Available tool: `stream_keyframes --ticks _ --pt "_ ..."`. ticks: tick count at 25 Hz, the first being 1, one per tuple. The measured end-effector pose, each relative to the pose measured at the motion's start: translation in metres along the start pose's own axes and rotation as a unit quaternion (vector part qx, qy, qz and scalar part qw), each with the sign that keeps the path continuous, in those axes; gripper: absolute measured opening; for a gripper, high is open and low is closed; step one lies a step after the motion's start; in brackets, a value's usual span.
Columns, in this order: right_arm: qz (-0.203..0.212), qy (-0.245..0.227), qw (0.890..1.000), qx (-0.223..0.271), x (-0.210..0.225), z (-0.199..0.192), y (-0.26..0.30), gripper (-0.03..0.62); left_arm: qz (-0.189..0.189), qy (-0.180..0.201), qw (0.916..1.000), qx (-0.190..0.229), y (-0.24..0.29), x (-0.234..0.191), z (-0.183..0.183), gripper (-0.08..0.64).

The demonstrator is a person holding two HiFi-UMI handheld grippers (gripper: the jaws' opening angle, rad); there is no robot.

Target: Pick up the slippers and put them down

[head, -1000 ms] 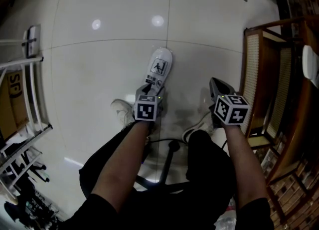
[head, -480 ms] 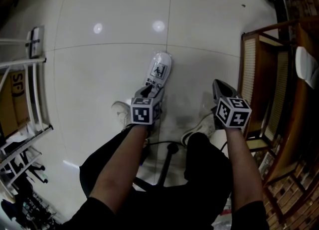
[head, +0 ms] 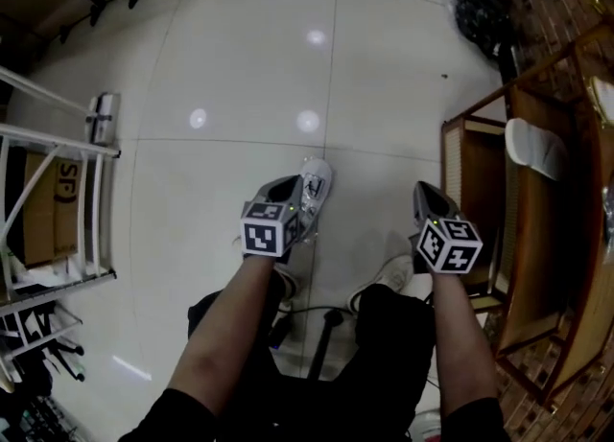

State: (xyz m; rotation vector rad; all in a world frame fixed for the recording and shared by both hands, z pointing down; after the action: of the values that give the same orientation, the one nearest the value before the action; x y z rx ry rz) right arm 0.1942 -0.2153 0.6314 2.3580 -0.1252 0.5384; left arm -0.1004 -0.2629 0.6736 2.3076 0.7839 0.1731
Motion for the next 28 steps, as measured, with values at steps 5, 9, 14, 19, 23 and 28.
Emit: stream_keyframes --ticks 5,9,14,19,23,28 --pt "0.03 -0.026 0.998 0.045 -0.036 0.036 -0.034 0.009 0.019 0.003 0.9973 0.071 -0.059 -0.012 0.05 0.005" --pt "0.044 -0.027 0.996 0.073 -0.059 0.048 -0.074 0.009 0.031 0.001 0.9922 0.121 -0.115 -0.004 0.065 0.005" --pt "0.072 -0.039 0.989 0.121 -0.099 0.063 -0.119 0.009 0.057 0.039 0.9791 0.191 -0.179 -0.004 0.103 0.005" --pt "0.097 -0.071 0.975 0.185 -0.136 0.072 -0.177 0.009 0.072 0.083 0.9577 0.266 -0.249 0.008 0.134 0.005" --pt "0.122 -0.093 0.959 0.237 -0.166 0.08 -0.217 0.009 0.077 0.082 0.9316 0.345 -0.304 0.011 0.15 0.004" --pt "0.15 -0.126 0.937 0.288 -0.198 0.073 -0.261 0.008 0.078 0.086 0.9146 0.387 -0.354 0.034 0.154 0.005"
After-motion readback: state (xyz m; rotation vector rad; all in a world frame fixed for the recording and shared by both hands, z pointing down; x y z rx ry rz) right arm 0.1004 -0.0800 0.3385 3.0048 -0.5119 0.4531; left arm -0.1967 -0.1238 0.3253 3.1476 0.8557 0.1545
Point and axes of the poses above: the fingertips, and each gripper's own axes: y forward along the fingers, x to its right, z out of its top, the point moved 6 cm from there along -y, backward along the fingers, and after that the axes turned 14 degrees about y, right-handed, at the moved point
